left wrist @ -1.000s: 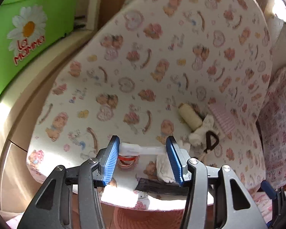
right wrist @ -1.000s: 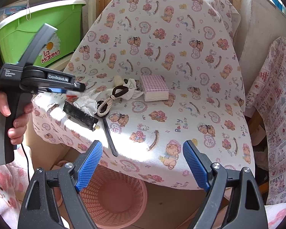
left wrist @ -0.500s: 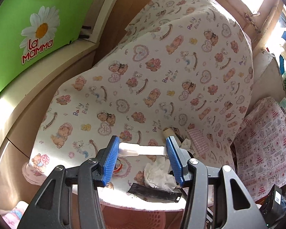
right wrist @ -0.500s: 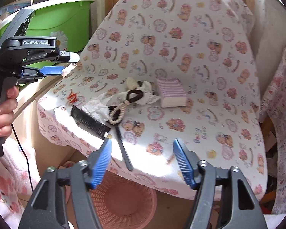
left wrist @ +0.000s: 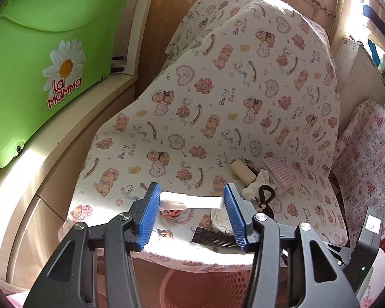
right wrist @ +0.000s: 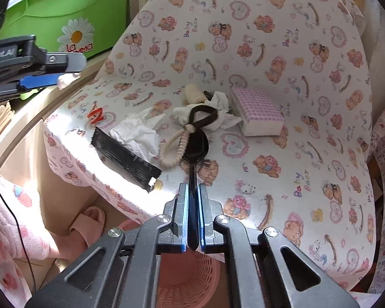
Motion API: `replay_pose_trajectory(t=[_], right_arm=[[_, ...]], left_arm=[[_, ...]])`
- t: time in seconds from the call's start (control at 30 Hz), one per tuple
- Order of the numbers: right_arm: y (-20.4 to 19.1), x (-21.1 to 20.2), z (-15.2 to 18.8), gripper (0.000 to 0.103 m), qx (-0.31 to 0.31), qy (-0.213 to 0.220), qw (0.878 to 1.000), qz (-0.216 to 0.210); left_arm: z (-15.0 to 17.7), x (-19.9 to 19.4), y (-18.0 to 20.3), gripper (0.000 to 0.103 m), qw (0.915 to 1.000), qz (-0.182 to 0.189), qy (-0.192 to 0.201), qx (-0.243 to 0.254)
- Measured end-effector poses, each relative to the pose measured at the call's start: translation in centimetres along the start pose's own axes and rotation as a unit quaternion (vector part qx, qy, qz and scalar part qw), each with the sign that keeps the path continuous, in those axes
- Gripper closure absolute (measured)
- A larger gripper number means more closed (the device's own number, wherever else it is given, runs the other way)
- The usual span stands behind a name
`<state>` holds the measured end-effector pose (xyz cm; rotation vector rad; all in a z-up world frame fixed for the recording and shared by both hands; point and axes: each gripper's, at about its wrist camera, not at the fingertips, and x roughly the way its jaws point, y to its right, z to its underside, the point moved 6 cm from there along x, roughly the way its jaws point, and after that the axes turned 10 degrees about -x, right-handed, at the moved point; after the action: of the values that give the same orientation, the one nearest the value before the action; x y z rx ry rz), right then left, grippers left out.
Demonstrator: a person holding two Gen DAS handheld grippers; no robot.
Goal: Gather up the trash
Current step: 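Grasp the silver spoon with the right tool while the left tool holds the white stick, then carry both items over the pink wastebasket and open both tools to drop them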
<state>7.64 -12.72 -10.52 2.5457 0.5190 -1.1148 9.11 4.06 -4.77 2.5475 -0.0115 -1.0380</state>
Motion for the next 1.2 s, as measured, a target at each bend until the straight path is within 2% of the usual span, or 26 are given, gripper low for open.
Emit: replay_pose_trajectory(t=[0.13,0.2,0.4,0.53,0.7,0.8,0.87,0.93,1.03,1.13,1.2], right_arm=[[2.0,-0.5,0.4,0.095,0.05,0.0,0.999,-0.013],[3.2,-1.1,0.6,0.095,0.068,0.006,0.998,-0.007],[5.6,-3.7,1.2,0.095,0.095,0.029,0.995,-0.005],[4.7,-5.8,2.0,0.095,0.087,0.04,0.995,-0.022],[2.0,-8.0,3.3,0.095,0.066,0.038,0.995,-0.063],[-0.6,-8.7,3.9,0.095,0.028,0.027,0.995,-0.087],[-2.1,-8.4,4.4,0.095,0.005,0.012,0.995,-0.103],[-3.3,-7.1,5.2,0.095,-0.015,-0.023,0.993,-0.113],[-3.8,-4.4,7.0,0.095,-0.024,-0.081,0.99,-0.111],[-3.5,-1.9,8.7,0.095,-0.014,-0.125,0.986,-0.109],[-2.9,-0.3,10.1,0.095,-0.002,-0.154,0.983,-0.101]], left_arm=[[0.1,-0.5,-0.2,0.054,1.0,-0.002,0.005,0.004],[0.1,-0.9,-0.3,0.054,1.0,0.001,0.008,0.003],[0.8,-2.0,0.8,0.054,0.9996,0.004,0.01,0.025],[3.0,-2.9,2.0,0.054,0.9987,0.027,-0.02,0.037],[6.1,-3.4,3.9,0.053,0.9957,0.012,-0.037,0.084],[8.2,-2.8,4.3,0.053,0.9934,0.031,-0.081,0.075],[9.2,-2.0,4.2,0.053,0.9916,0.025,-0.107,0.069],[10.1,-0.8,4.0,0.053,0.9887,0.005,-0.13,0.074],[12.3,1.4,3.4,0.053,0.9776,-0.028,-0.191,0.085],[14.3,2.7,2.9,0.053,0.9677,-0.042,-0.236,0.08],[15.4,3.8,2.5,0.053,0.9602,-0.068,-0.256,0.088]])
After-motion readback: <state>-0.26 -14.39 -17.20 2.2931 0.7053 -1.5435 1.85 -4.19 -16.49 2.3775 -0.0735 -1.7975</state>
